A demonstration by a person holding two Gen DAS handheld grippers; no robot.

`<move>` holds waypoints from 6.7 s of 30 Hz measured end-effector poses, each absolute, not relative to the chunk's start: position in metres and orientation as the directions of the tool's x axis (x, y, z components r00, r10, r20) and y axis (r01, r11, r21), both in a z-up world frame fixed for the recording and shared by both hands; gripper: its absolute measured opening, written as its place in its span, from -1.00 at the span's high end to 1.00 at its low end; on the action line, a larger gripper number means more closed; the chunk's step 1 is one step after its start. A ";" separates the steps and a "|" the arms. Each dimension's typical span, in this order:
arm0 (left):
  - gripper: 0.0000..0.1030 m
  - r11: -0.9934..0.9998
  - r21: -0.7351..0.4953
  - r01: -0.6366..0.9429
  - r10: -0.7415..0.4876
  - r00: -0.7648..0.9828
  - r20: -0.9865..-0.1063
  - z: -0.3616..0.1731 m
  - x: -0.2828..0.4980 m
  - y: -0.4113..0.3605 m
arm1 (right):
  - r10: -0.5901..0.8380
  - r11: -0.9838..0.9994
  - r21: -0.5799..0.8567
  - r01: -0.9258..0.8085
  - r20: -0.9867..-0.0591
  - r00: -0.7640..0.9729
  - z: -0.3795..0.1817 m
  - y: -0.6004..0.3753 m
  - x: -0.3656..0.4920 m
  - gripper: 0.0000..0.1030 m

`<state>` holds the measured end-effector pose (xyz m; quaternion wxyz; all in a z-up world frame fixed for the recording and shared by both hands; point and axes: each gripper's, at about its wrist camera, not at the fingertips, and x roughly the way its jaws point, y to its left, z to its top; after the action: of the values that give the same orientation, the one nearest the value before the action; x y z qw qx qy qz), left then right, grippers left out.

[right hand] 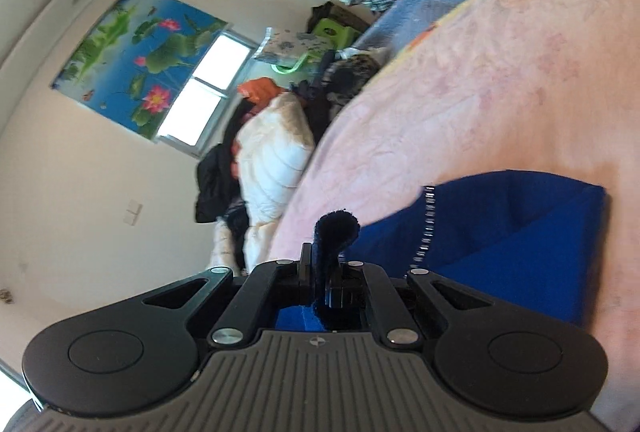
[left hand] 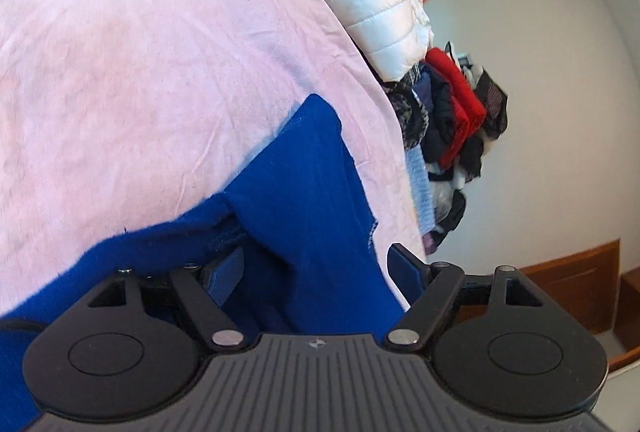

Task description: Fold small clothes

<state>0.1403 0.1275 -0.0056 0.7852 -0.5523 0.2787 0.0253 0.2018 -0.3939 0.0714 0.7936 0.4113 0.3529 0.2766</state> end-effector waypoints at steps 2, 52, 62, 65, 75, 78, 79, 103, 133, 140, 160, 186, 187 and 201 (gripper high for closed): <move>-0.53 0.425 -0.837 -0.344 -0.267 0.836 -0.480 -0.003 0.144 0.125 | 0.684 0.584 0.810 -0.061 -0.450 0.574 0.044 -0.398 0.205 0.83; -0.79 0.994 0.105 -0.010 0.075 0.764 -0.640 0.022 0.187 0.006 | 0.372 0.915 0.163 -0.368 -0.695 0.616 0.041 -0.306 0.144 -0.32; -0.79 0.999 0.039 -0.019 0.038 0.811 -0.583 0.053 0.184 0.029 | 0.431 0.902 0.296 -0.313 -0.610 0.664 0.068 -0.330 0.148 -0.33; -0.79 0.998 0.033 0.047 -0.021 0.835 -0.550 0.076 0.220 0.026 | 0.400 0.912 0.190 -0.363 -0.605 0.688 0.085 -0.321 0.185 -0.33; -0.79 0.955 0.238 0.177 0.036 0.728 -0.684 0.015 0.334 -0.035 | 0.347 0.884 0.042 -0.466 -0.728 0.592 0.051 -0.262 0.312 -0.26; -0.12 0.962 0.187 0.200 -0.012 0.712 -0.702 0.008 0.342 -0.029 | 0.311 0.856 -0.028 -0.516 -0.770 0.558 0.034 -0.248 0.320 0.07; 0.21 0.963 0.130 0.235 -0.073 0.694 -0.717 0.010 0.343 -0.027 | 0.333 0.854 -0.006 -0.520 -0.762 0.556 0.035 -0.250 0.321 0.52; -0.96 1.000 0.019 0.007 0.000 0.932 -0.361 0.092 0.139 0.045 | 0.479 0.875 0.363 -0.321 -0.544 0.689 0.077 -0.325 0.147 -0.22; -0.95 0.980 -0.193 -0.046 -0.134 0.566 -0.814 0.021 -0.145 0.115 | 0.601 0.779 0.596 -0.195 -0.621 0.503 0.021 -0.321 -0.135 -0.43; -1.00 0.998 -0.052 -0.034 -0.024 0.569 -0.822 0.008 -0.147 0.090 | 0.579 0.796 0.574 -0.191 -0.630 0.517 0.021 -0.320 -0.154 -0.51; -1.00 0.997 -0.070 -0.018 -0.042 0.651 -0.758 0.000 -0.164 0.089 | 0.489 0.842 0.527 -0.119 -0.649 0.583 0.025 -0.325 -0.188 -0.65; -1.00 0.424 -0.903 -0.069 -0.751 0.530 -0.393 -0.025 -0.151 0.186 | 0.571 0.747 0.657 -0.103 -0.555 0.604 0.006 -0.343 -0.200 -0.79; -1.00 0.441 -0.895 -0.058 -0.753 0.518 -0.405 -0.024 -0.149 0.179 | 0.572 0.747 0.656 -0.104 -0.556 0.603 0.007 -0.343 -0.200 -0.79; 0.44 0.595 -0.795 -0.118 -0.666 0.480 -0.570 -0.026 -0.147 0.174 | 0.630 0.568 0.821 0.053 -0.476 0.614 -0.003 -0.385 -0.199 -0.81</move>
<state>-0.1475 0.1739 -0.0264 0.7556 -0.4115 0.4763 -0.1815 -0.1987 -0.3848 -0.0029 0.7902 0.4273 0.3998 0.1824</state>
